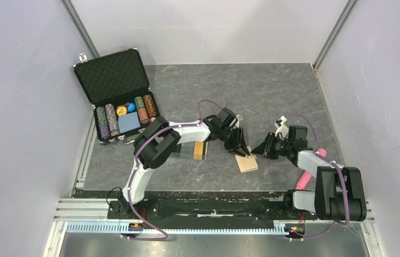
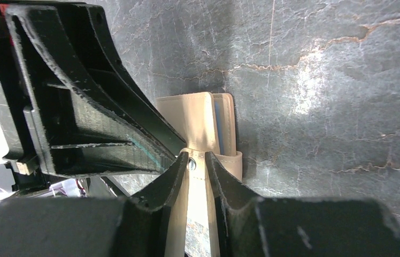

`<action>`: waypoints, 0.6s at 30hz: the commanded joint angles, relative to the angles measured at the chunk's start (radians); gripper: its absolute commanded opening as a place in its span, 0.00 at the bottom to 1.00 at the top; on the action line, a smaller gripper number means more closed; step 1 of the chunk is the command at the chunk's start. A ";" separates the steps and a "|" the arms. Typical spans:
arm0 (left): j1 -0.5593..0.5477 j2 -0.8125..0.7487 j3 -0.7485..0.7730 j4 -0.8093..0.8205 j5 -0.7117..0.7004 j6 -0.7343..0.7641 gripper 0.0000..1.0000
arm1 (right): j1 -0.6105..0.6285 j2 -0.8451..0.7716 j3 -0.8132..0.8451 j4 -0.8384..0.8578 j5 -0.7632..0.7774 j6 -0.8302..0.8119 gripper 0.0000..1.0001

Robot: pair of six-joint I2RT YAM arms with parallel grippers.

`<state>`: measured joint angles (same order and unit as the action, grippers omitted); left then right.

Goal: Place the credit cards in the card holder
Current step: Close the card holder at the center of the board.

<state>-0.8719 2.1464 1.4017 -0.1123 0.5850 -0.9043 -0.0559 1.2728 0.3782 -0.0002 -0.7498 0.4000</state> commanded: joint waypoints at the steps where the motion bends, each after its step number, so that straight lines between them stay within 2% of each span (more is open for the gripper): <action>1: -0.003 0.037 0.028 0.102 0.061 -0.022 0.33 | 0.004 0.001 -0.010 0.039 0.001 0.005 0.19; 10: -0.004 0.031 0.022 0.151 0.076 -0.038 0.02 | 0.004 0.004 -0.009 0.042 -0.003 0.006 0.18; 18: -0.004 -0.016 0.050 -0.026 -0.016 0.034 0.02 | 0.004 -0.013 -0.007 0.039 -0.013 0.001 0.18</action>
<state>-0.8726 2.1857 1.4044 -0.0494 0.6182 -0.9131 -0.0559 1.2732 0.3775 0.0071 -0.7506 0.4034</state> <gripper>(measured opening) 0.029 0.181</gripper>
